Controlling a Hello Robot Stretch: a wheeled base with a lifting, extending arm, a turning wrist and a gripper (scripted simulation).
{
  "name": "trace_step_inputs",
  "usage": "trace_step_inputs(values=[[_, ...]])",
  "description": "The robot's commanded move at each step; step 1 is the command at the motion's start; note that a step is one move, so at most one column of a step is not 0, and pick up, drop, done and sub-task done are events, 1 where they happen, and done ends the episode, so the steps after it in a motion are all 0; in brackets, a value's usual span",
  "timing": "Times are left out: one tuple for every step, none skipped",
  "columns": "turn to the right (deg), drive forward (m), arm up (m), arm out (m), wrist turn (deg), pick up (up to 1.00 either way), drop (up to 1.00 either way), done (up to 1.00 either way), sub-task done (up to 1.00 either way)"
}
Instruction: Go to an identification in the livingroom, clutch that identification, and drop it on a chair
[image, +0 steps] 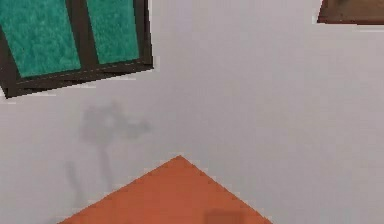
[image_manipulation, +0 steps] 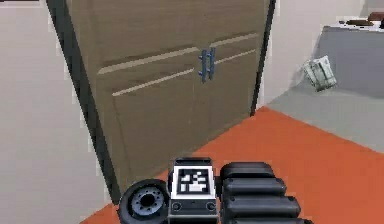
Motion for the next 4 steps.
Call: trace_step_inputs(values=[[0.0,0.40,0.00,0.00,0.0,0.00,0.00,0.00,0.00],[-39.0,0.00,0.00,0.00,0.0,0.00,0.00,0.00,0.00],[0.0,0.60,0.00,0.00,0.0,0.00,0.00,0.00,0.00],[-45.0,0.00,0.00,0.00,0.0,0.00,0.00,0.00,0.00]])
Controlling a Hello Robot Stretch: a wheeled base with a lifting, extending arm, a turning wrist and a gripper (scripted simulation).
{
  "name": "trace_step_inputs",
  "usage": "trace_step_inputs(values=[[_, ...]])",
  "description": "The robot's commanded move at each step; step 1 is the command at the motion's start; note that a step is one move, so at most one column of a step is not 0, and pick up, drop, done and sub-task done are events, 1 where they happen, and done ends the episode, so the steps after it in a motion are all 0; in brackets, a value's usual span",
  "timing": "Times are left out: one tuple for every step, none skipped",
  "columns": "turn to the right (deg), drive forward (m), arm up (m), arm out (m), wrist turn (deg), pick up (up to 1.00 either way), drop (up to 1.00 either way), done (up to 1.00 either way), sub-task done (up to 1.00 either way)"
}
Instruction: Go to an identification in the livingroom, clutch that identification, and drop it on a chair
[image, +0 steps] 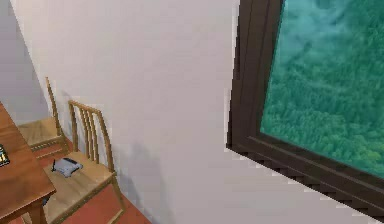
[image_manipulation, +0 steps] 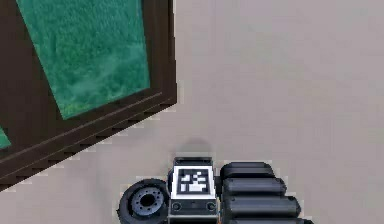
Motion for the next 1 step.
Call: trace_step_inputs(values=[[-15.0,0.00,0.00,0.00,0.0,0.00,0.00,0.00,0.00]])
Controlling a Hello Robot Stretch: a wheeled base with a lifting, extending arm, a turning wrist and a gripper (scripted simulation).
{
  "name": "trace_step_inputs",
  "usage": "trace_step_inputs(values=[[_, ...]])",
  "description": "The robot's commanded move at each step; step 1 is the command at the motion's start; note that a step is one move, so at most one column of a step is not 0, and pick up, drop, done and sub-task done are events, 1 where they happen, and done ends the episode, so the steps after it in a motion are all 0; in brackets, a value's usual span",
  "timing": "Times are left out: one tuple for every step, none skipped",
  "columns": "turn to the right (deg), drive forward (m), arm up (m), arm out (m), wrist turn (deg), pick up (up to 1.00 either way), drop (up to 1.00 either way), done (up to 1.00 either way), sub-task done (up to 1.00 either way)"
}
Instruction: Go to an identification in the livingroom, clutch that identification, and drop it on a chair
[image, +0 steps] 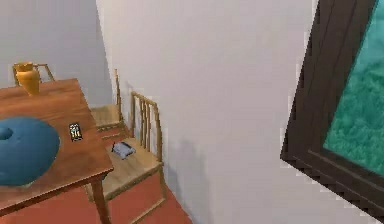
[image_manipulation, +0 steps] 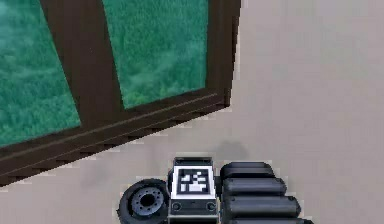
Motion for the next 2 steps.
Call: trace_step_inputs(values=[[0.0,0.40,0.00,0.00,0.0,0.00,0.00,0.00,0.00],[-45.0,0.00,0.00,0.00,0.0,0.00,0.00,0.00,0.00]])
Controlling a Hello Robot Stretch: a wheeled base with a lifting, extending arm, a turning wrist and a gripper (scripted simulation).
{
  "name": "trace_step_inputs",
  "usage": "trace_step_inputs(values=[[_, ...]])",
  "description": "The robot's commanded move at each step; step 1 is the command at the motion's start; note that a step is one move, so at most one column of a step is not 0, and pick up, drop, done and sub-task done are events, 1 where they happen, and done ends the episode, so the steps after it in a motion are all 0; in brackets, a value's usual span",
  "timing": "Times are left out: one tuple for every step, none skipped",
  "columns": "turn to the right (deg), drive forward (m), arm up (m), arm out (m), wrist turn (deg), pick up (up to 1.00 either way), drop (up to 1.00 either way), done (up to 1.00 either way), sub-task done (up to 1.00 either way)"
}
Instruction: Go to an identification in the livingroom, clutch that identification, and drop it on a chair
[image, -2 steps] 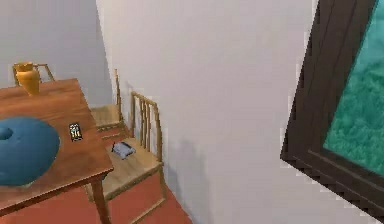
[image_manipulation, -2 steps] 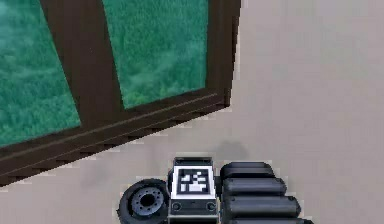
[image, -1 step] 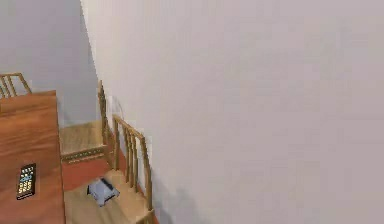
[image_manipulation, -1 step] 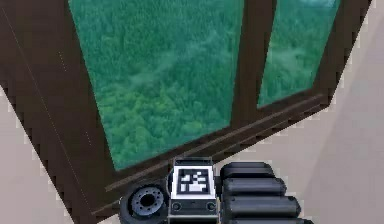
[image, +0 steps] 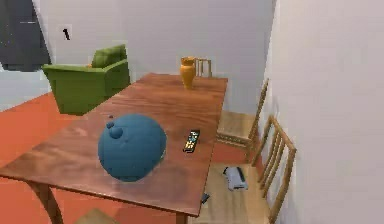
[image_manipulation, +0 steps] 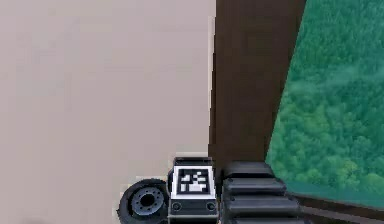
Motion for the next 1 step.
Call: trace_step_inputs(values=[[-45.0,0.00,0.00,0.00,0.0,0.00,0.00,0.00,0.00]])
